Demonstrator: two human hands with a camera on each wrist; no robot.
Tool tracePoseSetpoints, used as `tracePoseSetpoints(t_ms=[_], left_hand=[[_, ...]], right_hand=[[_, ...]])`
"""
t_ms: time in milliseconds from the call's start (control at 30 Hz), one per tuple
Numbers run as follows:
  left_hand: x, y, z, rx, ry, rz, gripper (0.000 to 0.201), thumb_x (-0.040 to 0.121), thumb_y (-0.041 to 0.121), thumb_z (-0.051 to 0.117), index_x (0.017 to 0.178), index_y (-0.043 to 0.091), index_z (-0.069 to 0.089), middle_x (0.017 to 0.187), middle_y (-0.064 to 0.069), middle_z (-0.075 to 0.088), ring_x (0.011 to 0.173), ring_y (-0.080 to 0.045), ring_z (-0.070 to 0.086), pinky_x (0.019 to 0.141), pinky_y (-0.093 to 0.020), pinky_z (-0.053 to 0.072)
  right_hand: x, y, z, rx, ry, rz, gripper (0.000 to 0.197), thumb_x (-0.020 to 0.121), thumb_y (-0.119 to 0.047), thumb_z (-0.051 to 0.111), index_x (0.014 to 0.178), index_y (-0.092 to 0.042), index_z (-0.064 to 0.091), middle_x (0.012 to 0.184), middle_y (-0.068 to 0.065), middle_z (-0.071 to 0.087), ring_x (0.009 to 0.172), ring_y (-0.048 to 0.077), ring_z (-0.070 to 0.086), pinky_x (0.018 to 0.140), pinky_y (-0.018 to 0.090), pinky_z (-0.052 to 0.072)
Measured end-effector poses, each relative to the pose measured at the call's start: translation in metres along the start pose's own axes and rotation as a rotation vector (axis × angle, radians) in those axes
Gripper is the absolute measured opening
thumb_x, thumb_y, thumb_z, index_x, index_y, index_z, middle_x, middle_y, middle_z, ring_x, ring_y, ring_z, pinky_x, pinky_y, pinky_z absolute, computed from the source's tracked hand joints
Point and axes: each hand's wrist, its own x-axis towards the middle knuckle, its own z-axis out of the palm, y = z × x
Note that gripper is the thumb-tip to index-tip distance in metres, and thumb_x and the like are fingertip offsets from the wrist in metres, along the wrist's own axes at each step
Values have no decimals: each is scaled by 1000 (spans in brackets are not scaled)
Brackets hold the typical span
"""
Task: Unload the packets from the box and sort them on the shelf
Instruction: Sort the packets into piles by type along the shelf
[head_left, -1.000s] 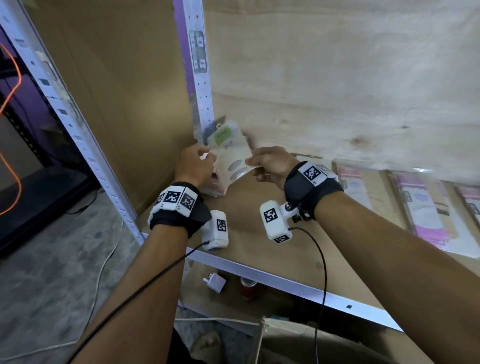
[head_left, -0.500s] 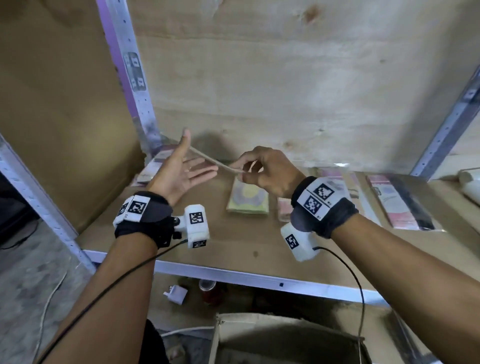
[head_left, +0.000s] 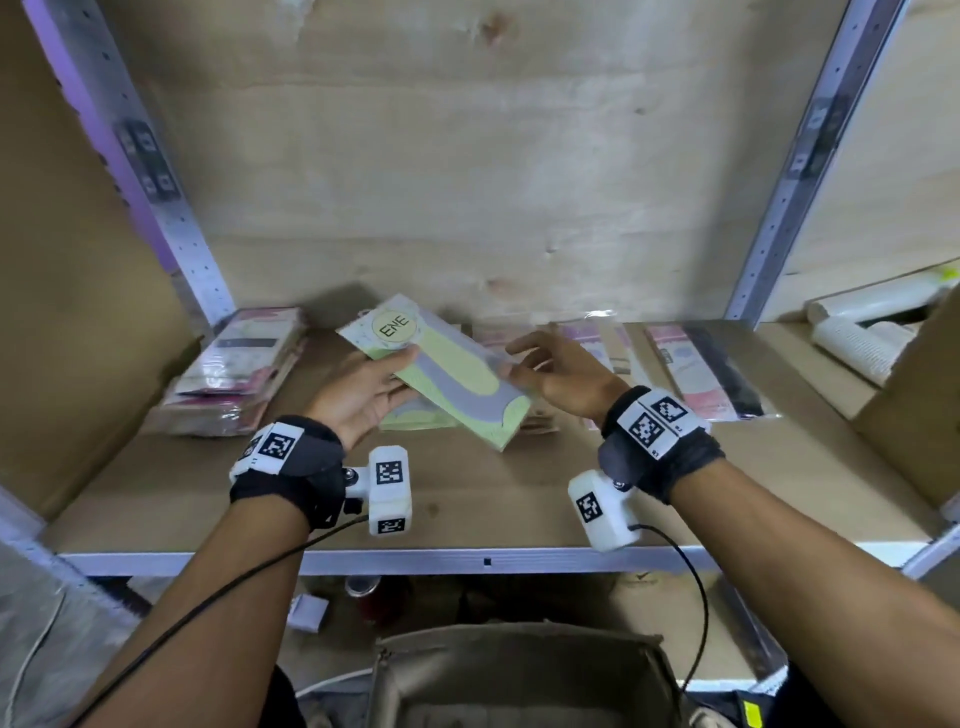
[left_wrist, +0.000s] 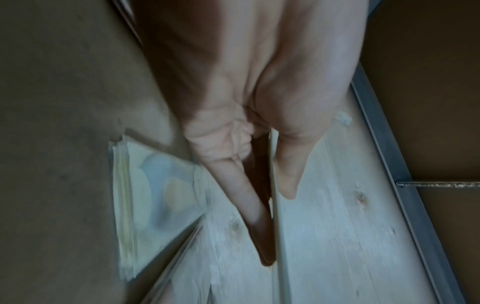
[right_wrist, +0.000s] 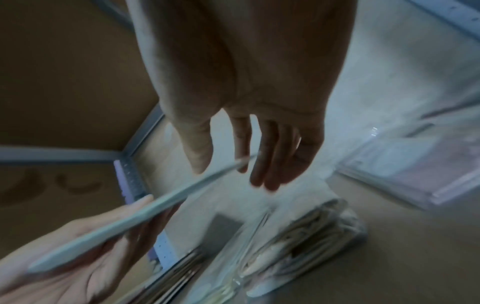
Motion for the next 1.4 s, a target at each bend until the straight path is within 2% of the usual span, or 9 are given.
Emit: tracePoseSetpoints(t_ms=[200,333,500,567,667,800,1000,1133,1400], left_hand=[[16,-14,12,25,-14,-60,36,96,19,64,130,8,61,122,-11,71,107,-21,71,81,-28,60],[28,-15,0,7,159,13,37,93,36,66,122,14,67,120,-6,73,101,-15,71,79,-27,58],[26,-14,-12,116,293,38,34,89,51,66,90,19,77,98,-6,78,70,-13,72,54,-24,56],[26,-16,-14,132,338,60,27,93,44,65,92,19,75,102,-8,77,72,-15,72,56,-26,57],[25,-16,-14,90,284,58,27,98,38,59,106,15,71,116,-13,73,86,-20,70,71,-31,57],[25,-16,-14,-8,207,-46,43,100,38,54,124,4,64,131,-18,64,117,-30,59,108,-43,42],[28,-11,-4,-94,127,-14,39,97,46,56,116,14,68,110,-6,76,100,-13,72,78,-24,58],[25,-14,5,62,15,-53,50,88,43,69,125,10,65,114,-9,75,106,-17,72,79,-22,58],[10,-23,12,328,-29,-65,18,83,11,78,100,11,74,97,-2,79,82,-12,73,71,-21,59]], right_hand=[[-3,31,-6,408,-213,107,12,92,-17,68,99,-8,66,79,3,65,58,22,56,54,30,48],[0,35,-11,411,-237,89,4,89,-15,71,91,-15,67,92,6,66,68,24,58,52,30,52],[8,38,-9,370,-239,78,13,86,-15,73,95,-22,67,107,20,70,113,47,58,103,57,43],[11,39,-8,351,-246,67,15,87,-15,72,100,-19,64,100,13,69,100,31,65,101,52,45],[14,38,-6,318,-275,20,16,90,-17,69,105,-15,63,76,-11,68,75,5,60,75,19,48],[11,40,-7,375,-239,19,17,91,-9,66,108,-10,63,72,-16,67,82,11,58,84,28,42],[1,44,-14,511,-136,92,30,88,-13,71,117,-6,65,111,17,68,95,24,64,84,45,51],[2,37,-7,648,-61,154,35,87,-13,72,118,-2,60,102,12,70,72,19,68,52,26,55],[15,19,25,708,68,212,32,81,-11,78,102,-11,54,101,12,71,88,25,70,64,36,60]])
